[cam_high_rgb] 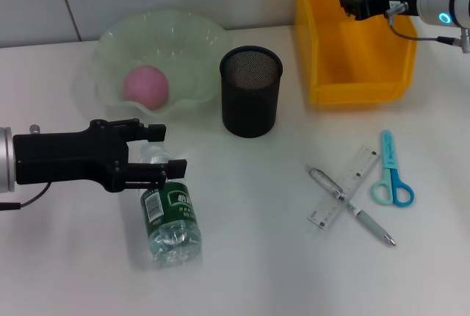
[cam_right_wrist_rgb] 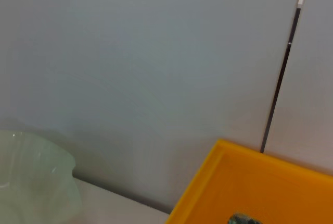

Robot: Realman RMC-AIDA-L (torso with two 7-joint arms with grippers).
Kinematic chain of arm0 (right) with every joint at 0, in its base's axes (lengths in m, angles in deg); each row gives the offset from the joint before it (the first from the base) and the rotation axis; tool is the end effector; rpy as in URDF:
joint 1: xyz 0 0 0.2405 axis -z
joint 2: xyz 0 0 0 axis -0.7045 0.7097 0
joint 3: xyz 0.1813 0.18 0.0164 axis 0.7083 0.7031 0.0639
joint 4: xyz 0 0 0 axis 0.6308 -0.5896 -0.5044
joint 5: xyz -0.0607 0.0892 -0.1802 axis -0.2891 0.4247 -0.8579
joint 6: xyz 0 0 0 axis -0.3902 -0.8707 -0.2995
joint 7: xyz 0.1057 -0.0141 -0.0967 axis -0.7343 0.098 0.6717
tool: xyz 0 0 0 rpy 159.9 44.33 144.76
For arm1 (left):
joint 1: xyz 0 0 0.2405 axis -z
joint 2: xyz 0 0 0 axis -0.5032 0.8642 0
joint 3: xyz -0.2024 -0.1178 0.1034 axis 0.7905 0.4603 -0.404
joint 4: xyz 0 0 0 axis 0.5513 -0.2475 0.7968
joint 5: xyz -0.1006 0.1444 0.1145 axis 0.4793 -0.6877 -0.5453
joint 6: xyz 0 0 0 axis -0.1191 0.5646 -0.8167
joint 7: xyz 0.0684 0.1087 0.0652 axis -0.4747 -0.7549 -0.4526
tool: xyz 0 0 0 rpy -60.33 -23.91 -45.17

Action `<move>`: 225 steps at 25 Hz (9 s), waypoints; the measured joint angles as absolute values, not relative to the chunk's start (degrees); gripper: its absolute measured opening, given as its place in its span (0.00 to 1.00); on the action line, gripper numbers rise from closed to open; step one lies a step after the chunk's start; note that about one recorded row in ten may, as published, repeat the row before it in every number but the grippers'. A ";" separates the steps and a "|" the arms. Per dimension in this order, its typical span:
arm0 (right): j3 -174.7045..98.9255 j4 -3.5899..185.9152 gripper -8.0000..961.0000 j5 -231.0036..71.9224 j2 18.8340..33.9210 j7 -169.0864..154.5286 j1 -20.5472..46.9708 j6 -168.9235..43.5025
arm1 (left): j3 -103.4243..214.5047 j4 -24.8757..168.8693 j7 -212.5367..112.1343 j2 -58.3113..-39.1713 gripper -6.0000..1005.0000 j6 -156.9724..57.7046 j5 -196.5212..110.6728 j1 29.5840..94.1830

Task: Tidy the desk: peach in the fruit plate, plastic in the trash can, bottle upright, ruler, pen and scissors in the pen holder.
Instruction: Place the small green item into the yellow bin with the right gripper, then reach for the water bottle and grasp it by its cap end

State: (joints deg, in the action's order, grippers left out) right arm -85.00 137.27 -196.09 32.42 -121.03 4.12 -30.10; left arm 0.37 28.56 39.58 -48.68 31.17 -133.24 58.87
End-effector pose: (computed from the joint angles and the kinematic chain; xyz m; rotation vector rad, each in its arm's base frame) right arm 0.2260 0.4661 0.0466 -2.0953 0.7395 0.2187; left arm -0.2322 0.3349 0.0081 -2.8735 -0.6049 -0.6483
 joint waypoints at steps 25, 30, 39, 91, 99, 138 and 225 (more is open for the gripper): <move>-84.60 140.01 0.80 -187.41 32.68 -122.48 6.41 -30.32 | 0.37 28.74 39.32 -48.52 0.77 31.16 -133.58 58.72; -84.51 143.30 0.84 -174.67 32.65 -117.60 9.66 -25.01 | 0.37 28.66 39.30 -48.52 0.77 31.16 -133.60 58.49; -82.59 142.95 0.84 -153.49 31.23 -102.41 14.05 -4.54 | 0.37 28.50 39.30 -48.52 0.76 31.19 -133.60 58.35; -81.95 135.23 0.84 -184.19 26.63 -102.27 8.60 14.78 | 0.47 11.57 92.95 -49.89 0.74 30.19 -162.17 65.89; -81.64 135.69 0.84 -183.94 26.81 -99.37 9.25 12.37 | 0.45 11.84 104.32 -51.77 0.74 28.56 -178.07 73.64; -64.68 127.32 0.84 -183.97 23.97 -71.49 21.56 34.23 | 5.85 22.79 114.13 -52.20 0.73 25.03 -181.53 81.52; -63.16 127.45 0.84 -183.64 25.28 -68.19 20.35 40.17 | -2.12 37.49 113.66 -52.74 0.62 13.84 -176.39 83.38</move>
State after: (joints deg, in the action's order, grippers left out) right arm -63.16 127.45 -183.64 25.28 -68.19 20.35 40.17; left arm -2.12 37.49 113.66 -52.74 13.84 -176.39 83.38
